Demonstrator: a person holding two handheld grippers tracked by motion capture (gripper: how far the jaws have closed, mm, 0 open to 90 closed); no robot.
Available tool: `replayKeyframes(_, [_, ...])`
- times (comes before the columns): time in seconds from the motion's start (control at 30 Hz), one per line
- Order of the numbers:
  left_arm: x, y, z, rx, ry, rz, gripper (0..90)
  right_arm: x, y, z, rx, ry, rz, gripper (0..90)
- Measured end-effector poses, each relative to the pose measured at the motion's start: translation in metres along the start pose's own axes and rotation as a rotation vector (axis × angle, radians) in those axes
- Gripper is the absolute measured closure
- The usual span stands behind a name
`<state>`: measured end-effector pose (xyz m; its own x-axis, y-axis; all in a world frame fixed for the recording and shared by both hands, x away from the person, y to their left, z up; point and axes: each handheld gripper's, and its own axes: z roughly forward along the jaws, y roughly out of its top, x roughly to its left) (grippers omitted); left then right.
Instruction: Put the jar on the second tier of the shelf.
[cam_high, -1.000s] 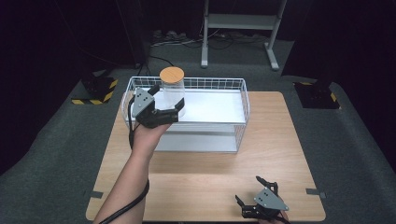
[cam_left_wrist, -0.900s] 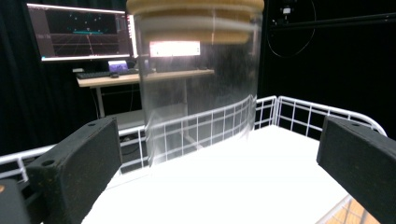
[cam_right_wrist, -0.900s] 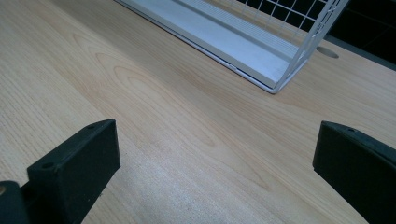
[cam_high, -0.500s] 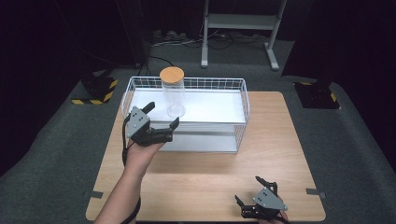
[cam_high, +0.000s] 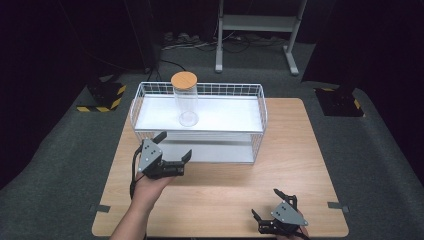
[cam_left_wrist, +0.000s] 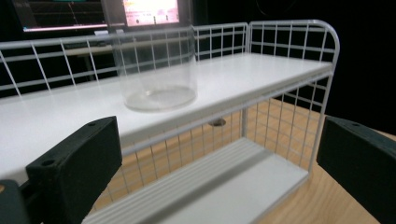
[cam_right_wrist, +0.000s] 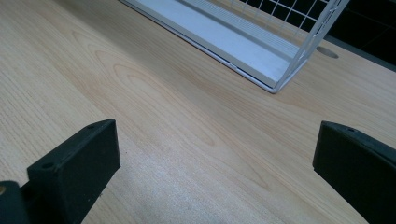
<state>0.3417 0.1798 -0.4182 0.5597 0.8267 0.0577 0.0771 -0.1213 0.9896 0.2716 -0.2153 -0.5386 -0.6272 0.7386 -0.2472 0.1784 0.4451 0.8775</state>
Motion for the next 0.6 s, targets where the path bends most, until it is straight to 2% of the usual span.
replayKeyframes(0.37, [-0.012, -0.046, -0.014, 0.055, -0.020, -0.031, 0.4, 0.000, 0.000, 0.000, 0.003, -0.001, -0.002, 0.2])
replayKeyframes(0.6, [-0.016, -0.079, -0.021, 0.108, -0.020, -0.051, 0.4, 0.001, 0.000, 0.000, 0.004, -0.002, -0.008, 0.2])
